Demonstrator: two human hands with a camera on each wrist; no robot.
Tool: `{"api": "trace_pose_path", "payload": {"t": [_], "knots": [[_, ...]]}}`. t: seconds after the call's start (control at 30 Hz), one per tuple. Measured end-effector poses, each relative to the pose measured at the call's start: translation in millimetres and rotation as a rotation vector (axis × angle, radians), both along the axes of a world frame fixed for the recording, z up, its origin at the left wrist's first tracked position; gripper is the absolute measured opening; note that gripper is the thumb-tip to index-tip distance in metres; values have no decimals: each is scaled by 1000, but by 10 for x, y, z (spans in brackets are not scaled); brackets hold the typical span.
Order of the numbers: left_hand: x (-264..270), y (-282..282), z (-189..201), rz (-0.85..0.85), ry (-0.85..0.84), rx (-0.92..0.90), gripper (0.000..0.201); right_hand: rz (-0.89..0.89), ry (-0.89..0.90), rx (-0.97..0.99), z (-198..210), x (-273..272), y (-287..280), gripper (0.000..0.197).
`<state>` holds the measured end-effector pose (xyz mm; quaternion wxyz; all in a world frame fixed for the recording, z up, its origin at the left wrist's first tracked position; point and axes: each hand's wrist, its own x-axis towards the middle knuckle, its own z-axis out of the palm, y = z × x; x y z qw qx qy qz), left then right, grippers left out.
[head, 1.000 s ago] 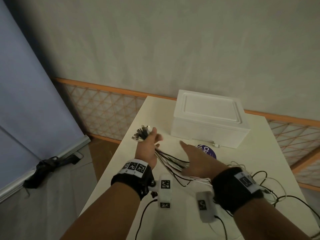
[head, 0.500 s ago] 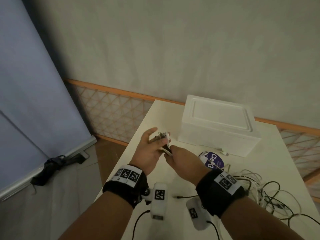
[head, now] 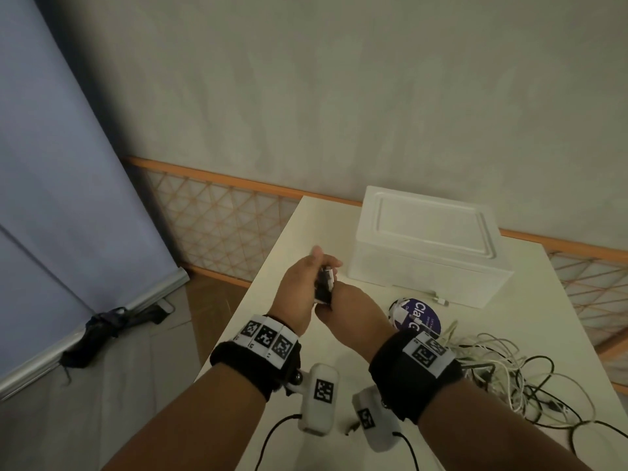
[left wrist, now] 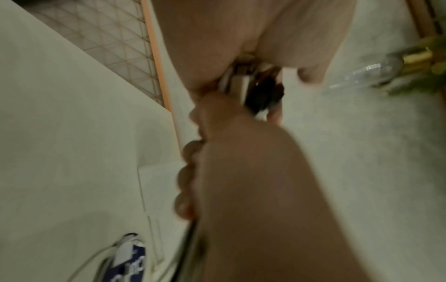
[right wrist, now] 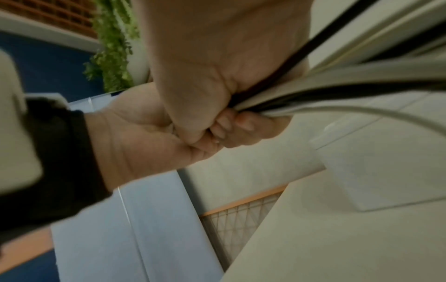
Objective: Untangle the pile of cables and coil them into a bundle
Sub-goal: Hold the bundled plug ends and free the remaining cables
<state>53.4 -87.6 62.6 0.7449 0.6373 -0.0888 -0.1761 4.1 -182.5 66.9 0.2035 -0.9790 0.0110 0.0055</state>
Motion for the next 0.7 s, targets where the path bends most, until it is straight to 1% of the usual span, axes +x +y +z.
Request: {"api": "trace_pose_path", "payload": {"t": [0.03, 0.07, 0.17, 0.3, 0.33, 0.37, 0.47, 0.5, 0.53, 0.57, 0.6, 0.63, 0.67, 0.7], "knots": [[30, 11, 3, -20, 60, -46, 51, -43, 2, 6, -48, 0, -11, 19], [55, 15, 3, -15, 82, -65, 52, -58, 12, 18, -77, 15, -20, 19], [43, -21, -11, 33, 18, -53, 34, -61, 19, 34, -47, 35, -16, 13], [-5, -35, -60, 72, -16, 9, 24, -39, 30, 26, 6, 69, -45, 9], [-18, -41, -71, 93, -61, 57, 24, -19, 2, 15, 9, 67, -50, 9], [-27, -48, -77, 114, -119, 111, 23, 33, -17, -47, -11, 64, -64, 8], [-39, -55, -69, 157, -264, 262, 25, 73, -55, -79, -30, 56, -68, 8], [-37, -57, -65, 163, -288, 288, 26, 112, 40, -74, 15, 47, -13, 8], [-38, -62, -61, 161, -314, 303, 26, 150, 32, -153, -15, 66, -2, 9], [-42, -75, -55, 154, -351, 313, 26, 160, 39, -254, -8, 96, 0, 6], [-47, -85, -57, 145, -395, 323, 27, 168, 26, -319, 37, 95, 20, 1], [-55, -98, -52, 140, -437, 334, 29, 170, -24, -356, 47, 95, 18, 5], [-60, -101, -50, 140, -470, 350, 31, 163, -82, -350, 76, 92, -4, 8], [-58, -97, -45, 139, -496, 365, 33, 160, -68, -333, 87, 91, -20, 14]]}}
